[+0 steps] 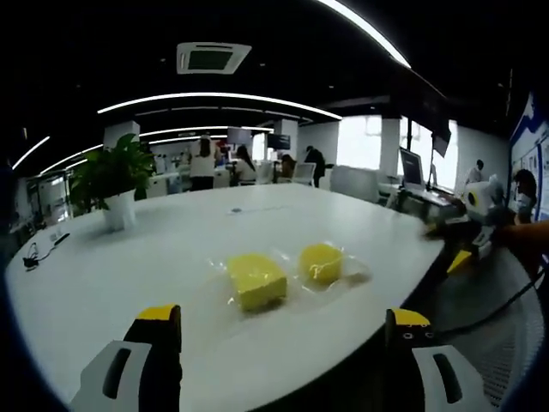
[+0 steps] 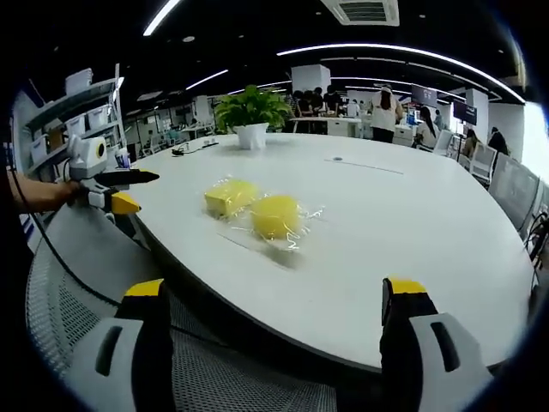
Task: Compare the silicone blocks by pressing each to a similar depth, holding the contact briefly, and releasing to observe deformation and rebound differences across the visible hardness samples.
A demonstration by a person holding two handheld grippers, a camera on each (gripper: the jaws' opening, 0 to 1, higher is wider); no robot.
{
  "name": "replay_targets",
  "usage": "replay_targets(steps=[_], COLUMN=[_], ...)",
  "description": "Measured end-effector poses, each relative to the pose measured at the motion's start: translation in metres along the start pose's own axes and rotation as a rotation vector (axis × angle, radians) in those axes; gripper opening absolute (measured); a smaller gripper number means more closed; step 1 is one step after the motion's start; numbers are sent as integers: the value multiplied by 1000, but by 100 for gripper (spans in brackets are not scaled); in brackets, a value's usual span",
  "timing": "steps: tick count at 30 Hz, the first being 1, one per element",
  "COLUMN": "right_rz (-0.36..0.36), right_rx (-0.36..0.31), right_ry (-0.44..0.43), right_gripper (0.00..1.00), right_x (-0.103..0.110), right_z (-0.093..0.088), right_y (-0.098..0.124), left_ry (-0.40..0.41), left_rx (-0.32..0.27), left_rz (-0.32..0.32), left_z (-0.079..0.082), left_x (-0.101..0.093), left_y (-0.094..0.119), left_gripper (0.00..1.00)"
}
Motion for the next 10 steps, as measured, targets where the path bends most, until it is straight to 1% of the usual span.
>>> replay_targets(steps=[5,10], right_rz=[-13,-31], right_rx=[-10,-39], right_ry=[-9,-31], right_gripper=[96,96], right_x=[-2,-5], right_z=[0,0], right_y=[0,1], left_ry=[13,14], left_rx=[21,31], left_rz=[2,-10], left_z=[-3,-4], left_x=[2,1], left_y=[0,-1], left_gripper=[99,99])
Point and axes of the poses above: the point that each gripper's makers call its tool centre point, and the gripper's own axes: y roughly backward along the fingers, x roughly to its left, z roughly out of its top, the point moved 8 cm from there along y, roughly backward along the fingers, and after that the axes turned 4 degrees about y, right-handed, at the moved point
